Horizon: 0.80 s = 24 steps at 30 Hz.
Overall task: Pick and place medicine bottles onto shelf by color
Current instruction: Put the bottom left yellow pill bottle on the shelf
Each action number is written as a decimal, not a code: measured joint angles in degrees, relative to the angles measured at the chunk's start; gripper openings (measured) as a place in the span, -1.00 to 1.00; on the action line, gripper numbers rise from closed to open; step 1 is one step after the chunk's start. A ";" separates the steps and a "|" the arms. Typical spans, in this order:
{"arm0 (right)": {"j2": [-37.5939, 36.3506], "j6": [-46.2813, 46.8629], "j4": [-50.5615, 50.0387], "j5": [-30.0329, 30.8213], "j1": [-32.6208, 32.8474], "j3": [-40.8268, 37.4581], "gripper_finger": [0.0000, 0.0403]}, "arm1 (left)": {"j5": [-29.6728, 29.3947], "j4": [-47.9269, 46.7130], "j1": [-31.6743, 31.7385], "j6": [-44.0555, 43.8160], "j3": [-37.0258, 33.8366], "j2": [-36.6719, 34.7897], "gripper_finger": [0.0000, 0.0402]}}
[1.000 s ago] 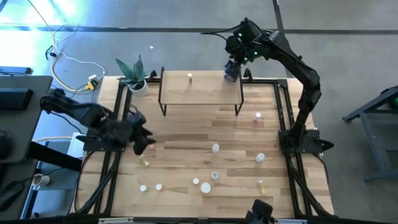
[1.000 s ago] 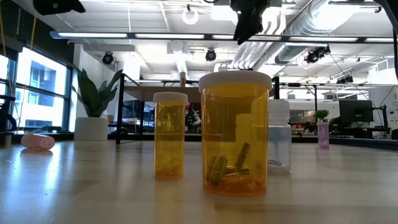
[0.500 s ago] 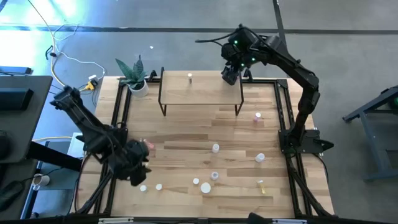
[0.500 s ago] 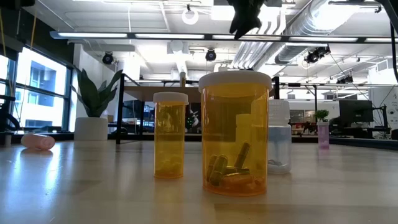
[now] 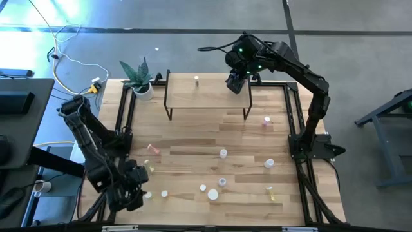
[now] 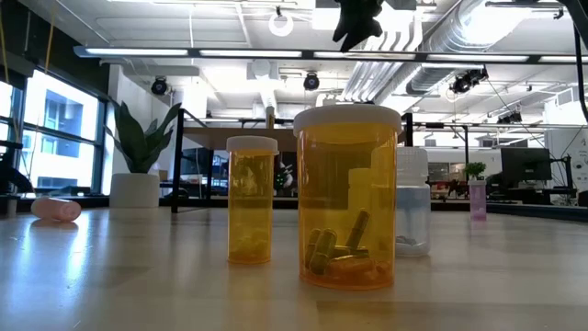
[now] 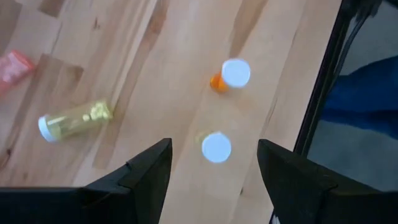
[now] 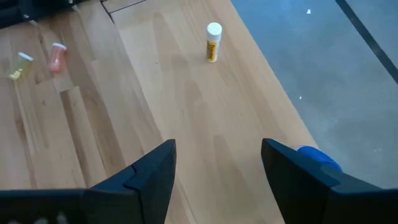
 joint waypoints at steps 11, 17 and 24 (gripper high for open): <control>0.00 1.73 0.53 0.02 1.05 0.00 0.13 | 0.29 1.22 -2.38 -1.59 0.00 6.92 0.12; 0.02 1.86 0.89 0.02 1.05 0.00 0.13 | 0.62 2.10 -2.36 -1.59 0.00 10.07 0.12; 0.02 1.82 0.89 0.02 1.05 0.00 0.13 | 0.68 5.39 -2.18 -1.41 0.00 12.43 0.12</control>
